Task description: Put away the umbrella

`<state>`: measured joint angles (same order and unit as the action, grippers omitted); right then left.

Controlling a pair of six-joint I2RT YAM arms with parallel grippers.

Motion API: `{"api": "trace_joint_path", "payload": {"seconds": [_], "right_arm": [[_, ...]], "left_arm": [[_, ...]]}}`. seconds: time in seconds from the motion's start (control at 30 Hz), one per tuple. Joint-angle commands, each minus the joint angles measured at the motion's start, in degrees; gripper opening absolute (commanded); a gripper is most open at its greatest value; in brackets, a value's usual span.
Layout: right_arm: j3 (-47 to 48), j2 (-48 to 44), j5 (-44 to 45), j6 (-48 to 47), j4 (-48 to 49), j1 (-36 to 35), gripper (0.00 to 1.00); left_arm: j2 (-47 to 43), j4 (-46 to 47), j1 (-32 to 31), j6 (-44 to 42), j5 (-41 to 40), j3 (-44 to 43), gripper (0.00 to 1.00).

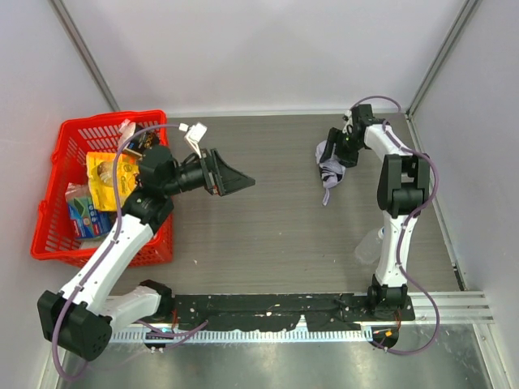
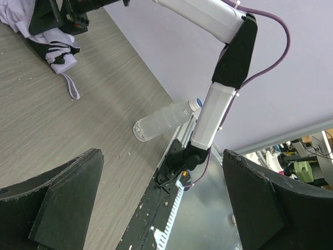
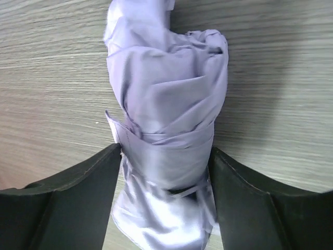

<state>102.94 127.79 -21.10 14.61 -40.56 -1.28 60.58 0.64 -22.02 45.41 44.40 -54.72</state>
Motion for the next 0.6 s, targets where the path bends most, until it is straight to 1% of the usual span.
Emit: {"api": "trace_joint_path", "payload": {"seconds": [0.0, 0.03, 0.13, 0.17, 0.23, 0.27, 0.3, 0.33, 0.43, 0.47, 0.5, 0.53, 0.57], "right_arm": [[3.06, -6.39, 10.62, -3.62, -4.97, 0.49, 0.74], [2.63, -7.45, 12.30, -3.71, -5.84, 2.31, 0.75], [1.40, -14.99, 19.94, -4.06, -7.78, 2.60, 0.79], [0.61, -16.76, 20.13, -3.63, -7.87, 2.68, 0.80], [-4.21, -27.10, 20.75, -2.66, -6.04, 1.99, 0.80], [-8.06, -29.85, 20.93, -2.14, -4.72, 1.37, 0.81], [-10.62, -36.14, 20.93, -1.78, -2.45, -0.55, 0.81], [-14.83, -39.60, 23.71, -1.00, -1.12, -2.05, 0.81], [-20.83, -53.12, 26.63, -0.55, 1.00, -4.78, 0.81], [-23.72, -56.30, 26.29, -0.98, 1.44, -5.57, 0.81], [-24.79, -61.81, 25.85, 0.23, 1.79, -5.75, 0.81], [-26.71, -64.22, 24.63, 1.03, 1.97, -5.75, 0.80], [-27.52, -69.64, 19.66, 1.56, 2.49, -5.84, 0.81]], "left_arm": [[-2.04, 2.17, -0.13, 1.09, 1.83, -0.39, 1.00], [-2.39, 1.56, -0.13, 1.00, 1.48, -0.56, 1.00], [-3.09, 0.32, -0.13, 0.73, 0.42, -1.18, 1.00], [-3.27, 0.50, -0.13, 1.00, 0.42, -1.44, 1.00], [-3.53, 0.41, -0.13, 1.44, 0.25, -2.05, 1.00], [-3.80, 0.06, -0.21, 1.35, 0.16, -2.32, 1.00], [-4.06, -0.29, -0.13, 1.18, -0.28, -2.84, 1.00], [-4.41, -0.47, -0.13, 0.91, -0.72, -3.28, 1.00], [-5.73, -3.62, -0.13, -0.58, -2.12, -5.39, 1.00], [-6.43, -4.33, -0.13, -1.02, -2.82, -5.83, 1.00], [-7.13, -4.68, -0.13, -1.37, -3.70, -6.19, 1.00], [-8.10, -4.51, -0.04, -1.64, -4.75, -6.45, 1.00], [-8.98, -4.34, -0.04, -1.99, -5.81, -6.98, 1.00]]}}
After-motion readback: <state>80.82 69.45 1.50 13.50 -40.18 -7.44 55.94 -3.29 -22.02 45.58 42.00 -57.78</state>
